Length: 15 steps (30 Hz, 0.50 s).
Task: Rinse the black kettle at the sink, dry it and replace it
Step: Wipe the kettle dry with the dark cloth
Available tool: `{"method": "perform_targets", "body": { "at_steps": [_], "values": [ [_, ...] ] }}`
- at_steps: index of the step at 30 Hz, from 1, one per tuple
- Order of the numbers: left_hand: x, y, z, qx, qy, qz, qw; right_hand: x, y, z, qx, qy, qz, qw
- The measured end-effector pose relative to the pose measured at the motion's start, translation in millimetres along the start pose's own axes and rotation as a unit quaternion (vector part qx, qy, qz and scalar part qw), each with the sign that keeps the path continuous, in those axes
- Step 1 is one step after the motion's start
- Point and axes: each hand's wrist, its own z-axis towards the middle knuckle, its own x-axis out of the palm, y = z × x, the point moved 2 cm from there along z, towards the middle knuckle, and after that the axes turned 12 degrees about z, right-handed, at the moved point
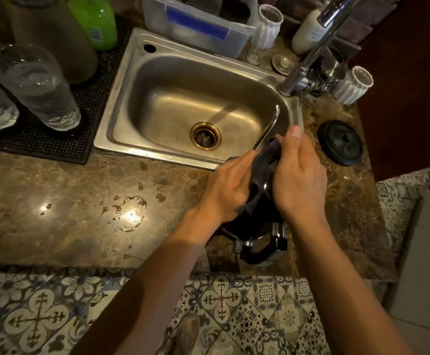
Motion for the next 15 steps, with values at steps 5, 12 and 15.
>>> {"method": "perform_targets", "body": {
  "at_steps": [5, 12, 15],
  "values": [
    [9, 31, -13, -0.099, 0.000, -0.059, 0.993, 1, -1, 1, -0.004, 0.001, 0.002, 1.000],
    [33, 9, -69, -0.178, -0.126, -0.072, 0.973, 2, -3, 0, -0.004, -0.001, 0.011, 1.000],
    [40, -5, -69, -0.178, -0.134, -0.007, 0.975, -2, -2, -2, -0.003, -0.001, 0.028, 1.000]
  ]
}}
